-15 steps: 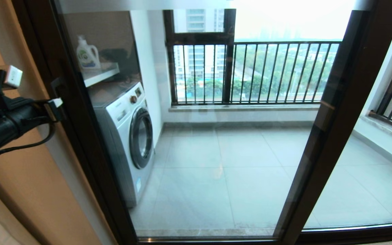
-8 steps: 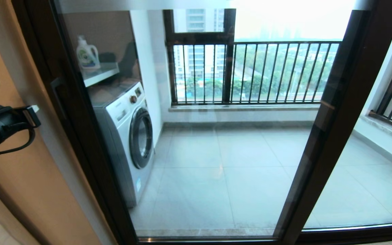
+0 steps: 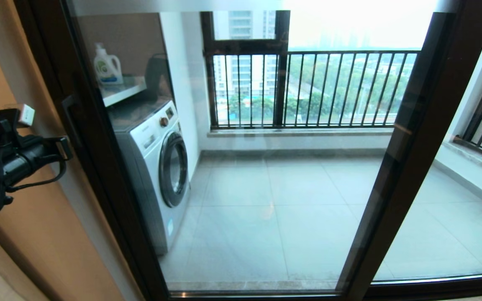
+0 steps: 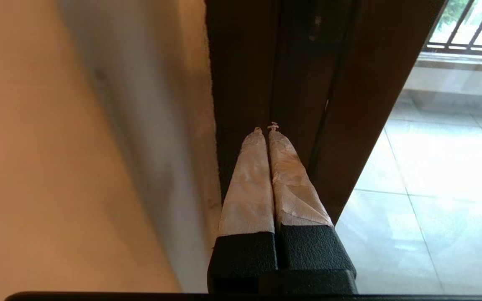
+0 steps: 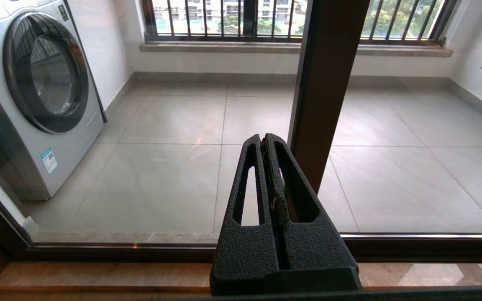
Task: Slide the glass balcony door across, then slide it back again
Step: Open the slid door
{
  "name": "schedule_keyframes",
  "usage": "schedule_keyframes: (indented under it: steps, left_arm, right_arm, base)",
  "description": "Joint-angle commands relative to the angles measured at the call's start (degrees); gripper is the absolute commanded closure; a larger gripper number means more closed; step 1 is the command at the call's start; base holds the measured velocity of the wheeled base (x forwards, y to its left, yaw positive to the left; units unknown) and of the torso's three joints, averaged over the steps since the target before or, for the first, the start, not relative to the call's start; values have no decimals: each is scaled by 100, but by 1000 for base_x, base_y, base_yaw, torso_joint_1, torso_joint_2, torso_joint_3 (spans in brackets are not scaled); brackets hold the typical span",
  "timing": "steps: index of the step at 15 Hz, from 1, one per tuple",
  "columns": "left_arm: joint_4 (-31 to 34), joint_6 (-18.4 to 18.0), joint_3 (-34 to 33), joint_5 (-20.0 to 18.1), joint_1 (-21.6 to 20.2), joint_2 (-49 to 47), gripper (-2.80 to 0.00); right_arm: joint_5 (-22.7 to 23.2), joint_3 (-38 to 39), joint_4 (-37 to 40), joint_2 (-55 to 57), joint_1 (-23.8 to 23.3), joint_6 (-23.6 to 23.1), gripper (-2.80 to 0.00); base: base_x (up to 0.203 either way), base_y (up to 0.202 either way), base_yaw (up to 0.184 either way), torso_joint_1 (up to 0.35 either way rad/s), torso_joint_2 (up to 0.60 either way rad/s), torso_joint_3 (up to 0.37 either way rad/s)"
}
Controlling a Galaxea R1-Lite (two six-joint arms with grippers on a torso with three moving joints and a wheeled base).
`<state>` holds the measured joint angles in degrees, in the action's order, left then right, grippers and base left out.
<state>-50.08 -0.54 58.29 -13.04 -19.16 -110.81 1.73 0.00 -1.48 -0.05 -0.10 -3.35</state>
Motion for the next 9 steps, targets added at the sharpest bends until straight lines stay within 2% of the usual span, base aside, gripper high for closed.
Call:
schedule_keyframes:
  steps: [1, 9]
  left_arm:
    - [-28, -6, 54, -6, 188, -108, 0]
    - [-37, -7, 245, 110, 745, -144, 0]
  right_arm:
    - [3, 70, 0, 5, 1, -6, 0]
    - [3, 70, -2, 5, 1, -8, 0]
  base:
    - [0, 0, 0, 0, 0, 0]
    - [0, 0, 0, 0, 0, 0]
